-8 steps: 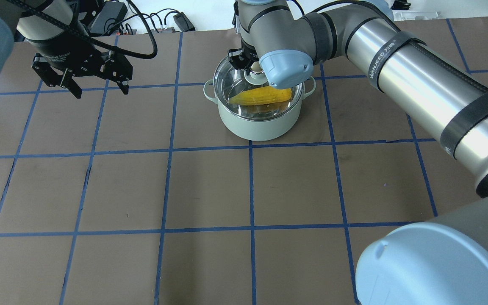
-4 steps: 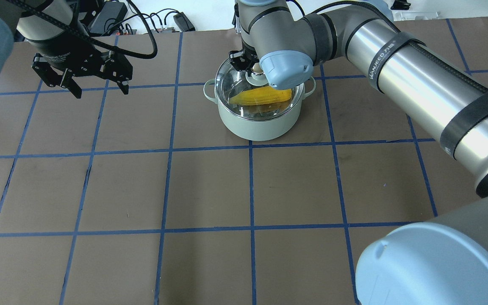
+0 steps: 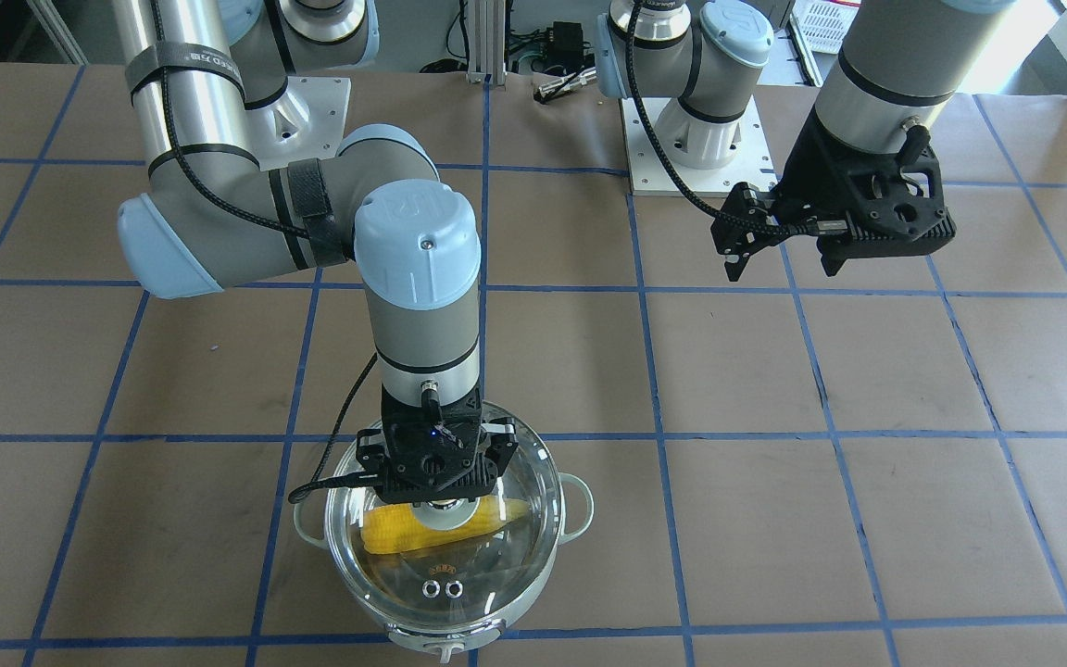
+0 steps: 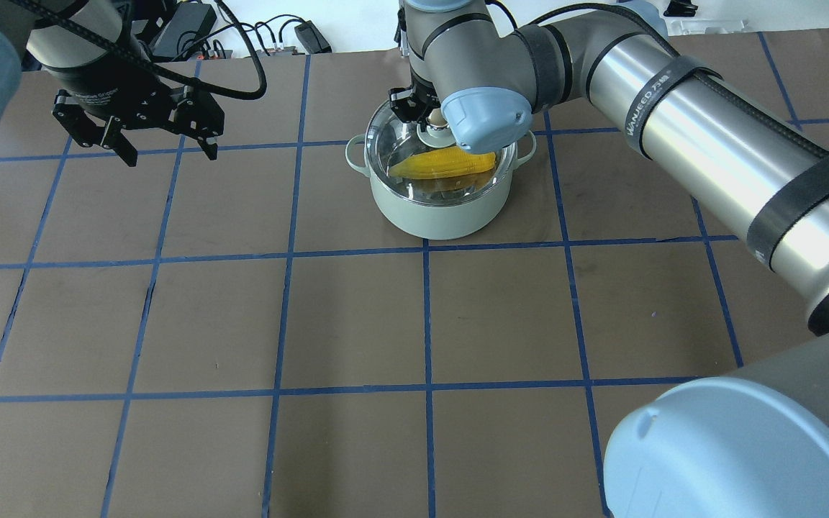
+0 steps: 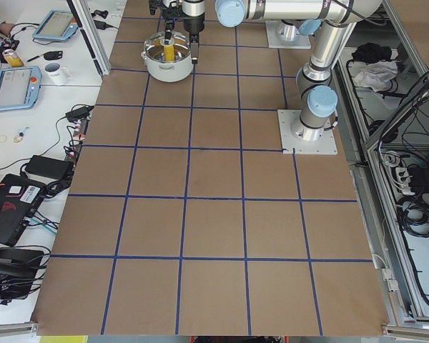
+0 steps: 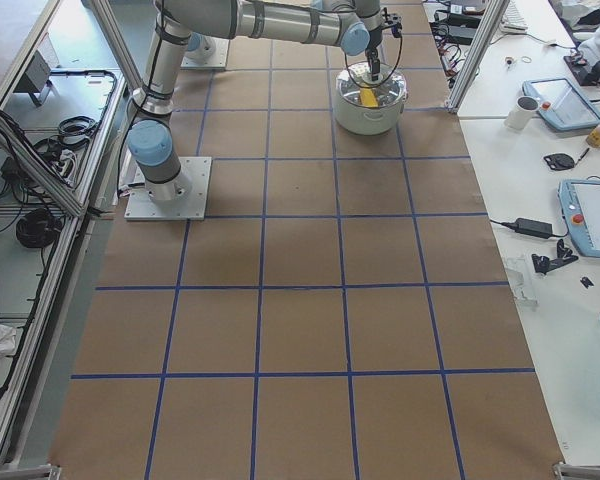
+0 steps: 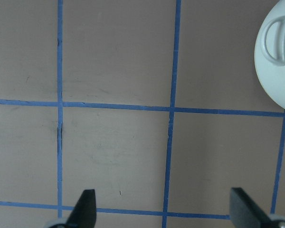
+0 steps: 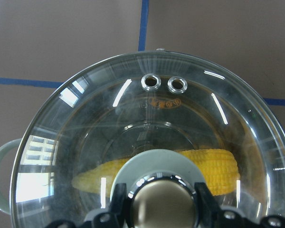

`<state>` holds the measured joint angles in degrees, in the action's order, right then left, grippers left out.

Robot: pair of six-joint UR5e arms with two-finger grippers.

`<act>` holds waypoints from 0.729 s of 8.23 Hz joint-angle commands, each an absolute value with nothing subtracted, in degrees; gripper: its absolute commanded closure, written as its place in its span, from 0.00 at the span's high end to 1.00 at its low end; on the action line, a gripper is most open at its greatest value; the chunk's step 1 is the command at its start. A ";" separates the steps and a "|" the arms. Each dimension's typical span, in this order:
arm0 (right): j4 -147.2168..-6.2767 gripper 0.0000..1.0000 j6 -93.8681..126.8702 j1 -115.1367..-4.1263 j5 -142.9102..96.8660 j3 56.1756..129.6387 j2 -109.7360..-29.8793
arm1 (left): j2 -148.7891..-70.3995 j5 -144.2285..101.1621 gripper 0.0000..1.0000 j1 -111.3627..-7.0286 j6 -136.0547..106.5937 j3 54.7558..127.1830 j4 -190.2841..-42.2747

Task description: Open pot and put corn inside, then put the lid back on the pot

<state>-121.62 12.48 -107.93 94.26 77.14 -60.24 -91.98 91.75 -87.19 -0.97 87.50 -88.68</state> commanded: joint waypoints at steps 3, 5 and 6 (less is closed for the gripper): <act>-121.82 0.51 11.17 -107.93 94.39 77.87 -60.29 | -92.02 91.67 1.00 -87.19 -0.97 87.54 -88.68; -121.99 1.00 9.67 -107.93 94.57 77.78 -60.38 | -92.02 91.67 1.00 -87.19 -0.97 87.54 -88.68; -121.99 1.00 9.67 -107.49 94.31 77.78 -60.82 | -92.02 91.58 1.00 -87.19 -0.97 87.54 -88.68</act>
<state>-121.89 10.17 -107.90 94.51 77.84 -60.30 -92.01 91.67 -87.19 -0.97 87.54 -88.68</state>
